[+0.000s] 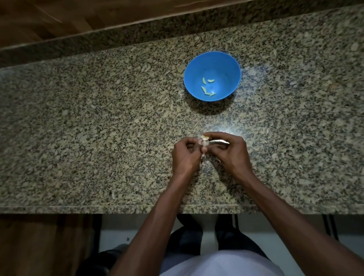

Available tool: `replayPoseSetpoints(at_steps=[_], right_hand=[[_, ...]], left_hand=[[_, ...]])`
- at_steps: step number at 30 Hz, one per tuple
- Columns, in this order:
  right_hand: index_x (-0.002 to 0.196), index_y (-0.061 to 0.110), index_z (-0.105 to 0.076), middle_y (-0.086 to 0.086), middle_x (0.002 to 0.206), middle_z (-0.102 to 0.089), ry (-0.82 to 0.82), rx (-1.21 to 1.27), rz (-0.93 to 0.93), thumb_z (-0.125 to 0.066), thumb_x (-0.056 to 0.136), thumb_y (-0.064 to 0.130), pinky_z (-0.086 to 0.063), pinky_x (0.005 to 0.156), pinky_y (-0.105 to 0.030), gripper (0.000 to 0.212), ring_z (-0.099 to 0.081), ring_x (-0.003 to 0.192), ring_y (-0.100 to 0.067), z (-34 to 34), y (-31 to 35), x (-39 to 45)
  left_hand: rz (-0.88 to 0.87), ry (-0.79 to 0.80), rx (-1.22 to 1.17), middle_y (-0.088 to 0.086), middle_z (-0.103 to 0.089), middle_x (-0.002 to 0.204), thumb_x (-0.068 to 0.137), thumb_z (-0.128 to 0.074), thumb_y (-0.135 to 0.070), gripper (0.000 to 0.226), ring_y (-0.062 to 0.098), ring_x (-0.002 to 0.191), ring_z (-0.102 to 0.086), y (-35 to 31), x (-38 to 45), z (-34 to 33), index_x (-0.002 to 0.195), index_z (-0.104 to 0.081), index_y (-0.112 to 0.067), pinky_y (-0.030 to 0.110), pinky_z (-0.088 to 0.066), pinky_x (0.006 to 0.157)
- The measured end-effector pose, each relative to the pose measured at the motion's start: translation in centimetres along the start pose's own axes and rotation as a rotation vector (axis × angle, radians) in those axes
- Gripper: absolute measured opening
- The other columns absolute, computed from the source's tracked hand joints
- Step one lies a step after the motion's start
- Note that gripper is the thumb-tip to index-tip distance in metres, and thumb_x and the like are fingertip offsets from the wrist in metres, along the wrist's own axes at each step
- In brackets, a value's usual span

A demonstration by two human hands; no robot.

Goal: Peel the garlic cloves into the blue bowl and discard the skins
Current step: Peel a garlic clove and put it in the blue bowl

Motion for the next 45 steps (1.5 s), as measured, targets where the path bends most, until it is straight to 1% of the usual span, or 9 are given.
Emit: replayPoseSetpoints(at_steps=[7, 12, 17, 20, 23, 27, 31, 36, 45], right_hand=[[0.117, 0.022, -0.080, 0.004, 0.103, -0.080, -0.007, -0.162, 0.059, -0.081, 0.084, 0.000, -0.063, 0.074, -0.025, 0.040, -0.077, 0.091, -0.012, 0.3, 0.0, -0.2], [0.122, 0.015, -0.077, 0.002, 0.111, -0.075, -0.032, -0.360, 0.223, -0.075, 0.090, -0.004, -0.063, 0.078, -0.023, 0.037, -0.074, 0.088, -0.001, 0.4, 2.0, 0.3], [0.140, 0.006, -0.064, -0.004, 0.109, -0.065, 0.005, -0.657, 0.371, -0.065, 0.099, 0.000, -0.060, 0.079, -0.020, 0.041, -0.066, 0.081, -0.008, -0.2, 3.1, 1.7], [0.139, 0.004, -0.064, -0.010, 0.121, -0.065, 0.027, -0.729, 0.404, -0.063, 0.102, 0.006, -0.064, 0.079, -0.037, 0.037, -0.070, 0.094, -0.021, -0.6, 3.6, 2.2], [0.121, 0.009, -0.077, -0.007, 0.116, -0.074, -0.019, -0.549, 0.232, -0.068, 0.101, 0.021, -0.062, 0.084, -0.033, 0.025, -0.073, 0.096, -0.016, 0.7, 4.1, 1.0], [0.111, 0.008, -0.080, -0.015, 0.103, -0.079, 0.234, 0.070, -0.296, -0.069, 0.100, 0.033, -0.060, 0.089, -0.044, 0.029, -0.076, 0.097, -0.033, -0.1, 1.3, -1.6], [0.109, -0.004, -0.077, -0.021, 0.100, -0.076, 0.217, 0.241, -0.393, -0.072, 0.097, 0.016, -0.060, 0.074, -0.024, 0.024, -0.071, 0.087, -0.021, 0.3, 0.7, -2.2], [0.110, -0.006, -0.076, -0.022, 0.102, -0.078, 0.240, 0.217, -0.408, -0.078, 0.088, 0.001, -0.063, 0.077, -0.027, 0.023, -0.077, 0.090, -0.024, 1.1, 0.4, -2.3], [0.091, 0.008, -0.075, -0.005, 0.088, -0.061, 0.092, -1.115, 0.396, -0.065, 0.097, 0.008, -0.049, 0.058, -0.032, 0.012, -0.058, 0.069, -0.020, 1.1, 3.0, -0.9]], left_hand=[[0.126, 0.237, 0.040, 0.005, -0.063, 0.091, 0.108, -0.050, -0.026, 0.019, 0.017, 0.077, -0.053, 0.7, -0.2, -0.9, 0.106, -0.061, -0.011, 0.035, -0.046, 0.070], [0.091, 0.087, 0.010, 0.009, -0.069, 0.104, 0.103, -0.060, -0.019, 0.008, 0.018, 0.081, -0.062, 0.4, 0.0, 0.6, 0.109, -0.062, -0.013, 0.038, -0.057, 0.073], [0.021, 0.079, -0.342, 0.008, -0.071, 0.097, 0.097, -0.067, -0.002, 0.020, 0.014, 0.081, -0.069, 0.9, -0.8, 2.4, 0.112, -0.071, -0.015, 0.033, -0.061, 0.083], [-0.049, 0.106, -0.505, 0.017, -0.076, 0.101, 0.096, -0.067, 0.000, 0.020, 0.019, 0.087, -0.075, 0.5, -1.8, 2.6, 0.115, -0.070, -0.001, 0.027, -0.062, 0.082], [-0.117, 0.102, -0.523, 0.022, -0.077, 0.102, 0.093, -0.071, -0.002, 0.026, 0.030, 0.097, -0.076, 0.5, -2.3, 2.7, 0.117, -0.064, 0.005, 0.033, -0.063, 0.086], [-0.345, 0.082, -0.255, 0.006, -0.077, 0.097, 0.091, -0.077, -0.009, 0.011, 0.021, 0.098, -0.075, -0.1, -2.9, 2.4, 0.099, -0.073, -0.004, 0.035, -0.061, 0.088], [-0.418, 0.087, -0.155, 0.001, -0.075, 0.096, 0.091, -0.078, -0.009, 0.006, 0.015, 0.096, -0.072, -0.3, -3.2, 1.8, 0.096, -0.076, -0.007, 0.026, -0.059, 0.082], [-0.448, 0.089, -0.059, -0.005, -0.074, 0.099, 0.091, -0.077, -0.009, 0.009, 0.011, 0.096, -0.071, 0.4, -2.5, 1.0, 0.097, -0.076, -0.016, 0.031, -0.061, 0.084], [-0.387, -0.013, 0.111, -0.005, -0.069, 0.097, 0.092, -0.074, -0.004, 0.032, 0.002, 0.085, -0.066, 2.6, -0.5, 1.1, 0.120, -0.066, -0.018, 0.019, -0.058, 0.073]])
Point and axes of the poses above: each hand's wrist, its own x-axis towards the middle knuckle, its own z-axis out of the back of the hand, y = z × x, the point moved 7 cm from there along x, towards the middle knuckle
